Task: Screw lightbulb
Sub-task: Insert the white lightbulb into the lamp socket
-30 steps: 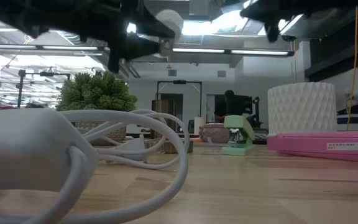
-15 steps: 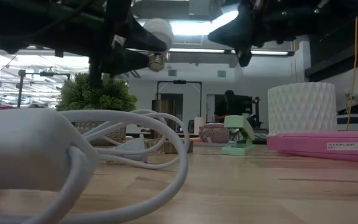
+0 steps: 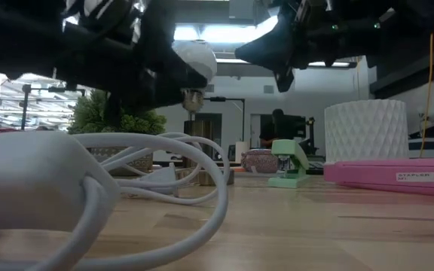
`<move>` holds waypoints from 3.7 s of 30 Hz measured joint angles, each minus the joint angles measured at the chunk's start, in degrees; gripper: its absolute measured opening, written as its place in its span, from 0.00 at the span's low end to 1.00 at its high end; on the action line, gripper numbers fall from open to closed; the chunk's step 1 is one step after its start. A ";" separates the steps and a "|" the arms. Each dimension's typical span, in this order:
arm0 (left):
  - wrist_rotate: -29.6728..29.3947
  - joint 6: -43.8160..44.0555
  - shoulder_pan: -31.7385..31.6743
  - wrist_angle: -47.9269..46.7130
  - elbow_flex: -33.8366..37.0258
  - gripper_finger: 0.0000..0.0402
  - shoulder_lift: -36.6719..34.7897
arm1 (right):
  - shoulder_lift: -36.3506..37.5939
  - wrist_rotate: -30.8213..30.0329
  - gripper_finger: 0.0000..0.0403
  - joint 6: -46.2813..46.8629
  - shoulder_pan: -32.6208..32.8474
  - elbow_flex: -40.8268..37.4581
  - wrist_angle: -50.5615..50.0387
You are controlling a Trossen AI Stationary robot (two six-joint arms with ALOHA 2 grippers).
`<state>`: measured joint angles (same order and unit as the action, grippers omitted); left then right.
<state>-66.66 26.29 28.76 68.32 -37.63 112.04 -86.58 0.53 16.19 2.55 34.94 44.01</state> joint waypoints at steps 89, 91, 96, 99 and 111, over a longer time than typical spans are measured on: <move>5.42 -1.20 -2.91 -9.43 -1.02 0.38 2.88 | -19.45 -4.35 0.04 1.56 6.43 14.27 3.20; 5.52 -2.79 -2.92 -9.49 -1.02 0.38 2.88 | -19.50 -4.45 0.04 1.54 6.90 14.27 3.51; 5.26 -5.18 -2.98 -9.48 -1.04 0.38 2.94 | -19.59 -2.96 0.04 1.62 7.15 14.21 0.94; 4.40 -5.07 -2.97 -9.28 -0.96 0.38 2.98 | -20.27 -3.61 0.04 1.78 7.10 13.84 -2.59; 4.29 -4.47 -3.00 -8.96 -1.02 0.38 2.94 | -17.14 -6.31 0.04 1.53 6.90 13.95 -3.63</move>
<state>-62.37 21.82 25.76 59.36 -38.65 114.98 -103.73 -5.78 17.72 9.45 48.89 40.39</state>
